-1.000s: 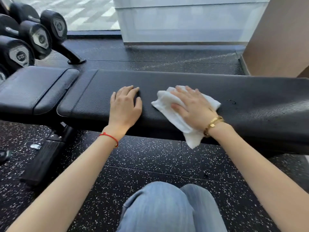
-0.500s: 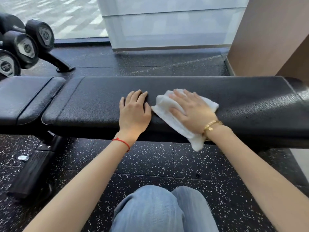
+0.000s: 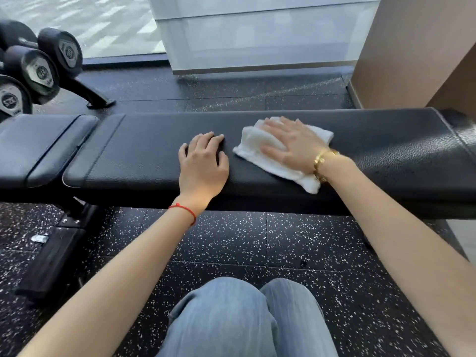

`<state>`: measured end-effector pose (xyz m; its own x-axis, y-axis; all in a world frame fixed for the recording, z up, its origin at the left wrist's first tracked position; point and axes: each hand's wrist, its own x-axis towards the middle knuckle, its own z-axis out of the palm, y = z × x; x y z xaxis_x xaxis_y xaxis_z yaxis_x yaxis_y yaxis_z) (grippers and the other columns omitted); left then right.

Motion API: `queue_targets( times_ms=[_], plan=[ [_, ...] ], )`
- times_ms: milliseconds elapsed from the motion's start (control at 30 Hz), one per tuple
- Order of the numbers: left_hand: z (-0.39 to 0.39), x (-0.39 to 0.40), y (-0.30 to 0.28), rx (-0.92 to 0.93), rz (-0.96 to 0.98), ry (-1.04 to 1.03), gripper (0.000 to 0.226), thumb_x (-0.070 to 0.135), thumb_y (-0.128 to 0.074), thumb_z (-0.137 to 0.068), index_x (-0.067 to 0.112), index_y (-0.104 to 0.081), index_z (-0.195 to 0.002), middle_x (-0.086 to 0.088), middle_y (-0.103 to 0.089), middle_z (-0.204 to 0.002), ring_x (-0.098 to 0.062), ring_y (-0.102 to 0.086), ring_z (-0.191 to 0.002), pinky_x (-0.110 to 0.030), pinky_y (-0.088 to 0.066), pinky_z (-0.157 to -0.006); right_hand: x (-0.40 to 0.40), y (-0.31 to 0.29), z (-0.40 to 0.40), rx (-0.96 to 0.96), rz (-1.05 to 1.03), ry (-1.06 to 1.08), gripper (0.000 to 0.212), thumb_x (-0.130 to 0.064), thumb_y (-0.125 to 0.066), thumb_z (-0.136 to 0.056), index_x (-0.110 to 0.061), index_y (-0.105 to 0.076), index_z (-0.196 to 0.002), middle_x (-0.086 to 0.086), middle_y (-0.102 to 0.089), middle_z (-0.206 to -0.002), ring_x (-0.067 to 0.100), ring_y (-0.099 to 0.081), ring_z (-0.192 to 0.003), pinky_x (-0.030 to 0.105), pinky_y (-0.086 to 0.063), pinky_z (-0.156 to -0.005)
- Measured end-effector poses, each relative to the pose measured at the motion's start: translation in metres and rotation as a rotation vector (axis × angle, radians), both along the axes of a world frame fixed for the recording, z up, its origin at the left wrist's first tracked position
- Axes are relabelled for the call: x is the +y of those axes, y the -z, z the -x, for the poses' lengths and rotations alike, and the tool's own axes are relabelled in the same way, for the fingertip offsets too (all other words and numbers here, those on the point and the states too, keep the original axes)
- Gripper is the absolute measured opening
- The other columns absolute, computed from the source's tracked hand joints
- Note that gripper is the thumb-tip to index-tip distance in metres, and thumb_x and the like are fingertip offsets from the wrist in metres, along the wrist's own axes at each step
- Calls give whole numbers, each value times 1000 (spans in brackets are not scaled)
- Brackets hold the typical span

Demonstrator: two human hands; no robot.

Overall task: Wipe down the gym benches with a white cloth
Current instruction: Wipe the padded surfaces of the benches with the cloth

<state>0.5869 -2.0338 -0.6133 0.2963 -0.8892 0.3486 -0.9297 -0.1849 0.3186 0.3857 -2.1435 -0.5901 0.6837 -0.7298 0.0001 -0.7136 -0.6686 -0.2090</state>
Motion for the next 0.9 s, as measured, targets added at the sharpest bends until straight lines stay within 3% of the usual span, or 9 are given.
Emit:
queue_targets(
  times_ms=[100, 233, 467, 667, 900],
  plan=[
    [0, 0, 1, 5, 12, -2, 42, 25, -43, -96, 21, -53, -137, 0, -49, -146, -18, -37, -139, -45, -19, -118, 51, 9, 42, -34, 107, -108, 65, -65, -26, -97, -34, -21, -155, -10, -19, -163, 14, -13, -151, 40, -7, -124],
    [1, 0, 3, 31, -7, -8, 44, 25, -41, -96, 20, -52, -138, -2, -47, -147, -20, -36, -140, -48, -17, -120, 98, 36, 82, 13, 465, -159, 67, -64, -34, -98, -29, -26, -154, -4, -27, -161, 25, -28, -147, 48, -24, -120],
    [-1, -1, 2, 40, -42, -4, 45, 25, -37, -97, 20, -48, -141, -2, -43, -151, -21, -33, -143, -48, -14, -122, 103, 54, 39, 76, 709, -139, 62, -61, -38, -99, -28, -34, -152, -1, -37, -156, 30, -43, -139, 47, -39, -110],
    [-1, -1, 1, 31, -56, 11, 45, 25, -36, -98, 20, -47, -142, -2, -42, -151, -21, -32, -143, -50, -12, -122, 99, 54, 89, -76, 661, 10, 68, -65, -44, -95, -25, -39, -149, 0, -42, -154, 28, -43, -139, 43, -34, -114],
    [1, -3, 1, 39, -65, 4, 46, 24, -37, -99, 21, -46, -143, -2, -40, -153, -20, -28, -145, -49, -10, -122, 95, 29, 20, 21, 384, -119, 77, -72, -38, -90, -26, -32, -152, -2, -34, -158, 28, -33, -145, 42, -23, -120]
  ],
)
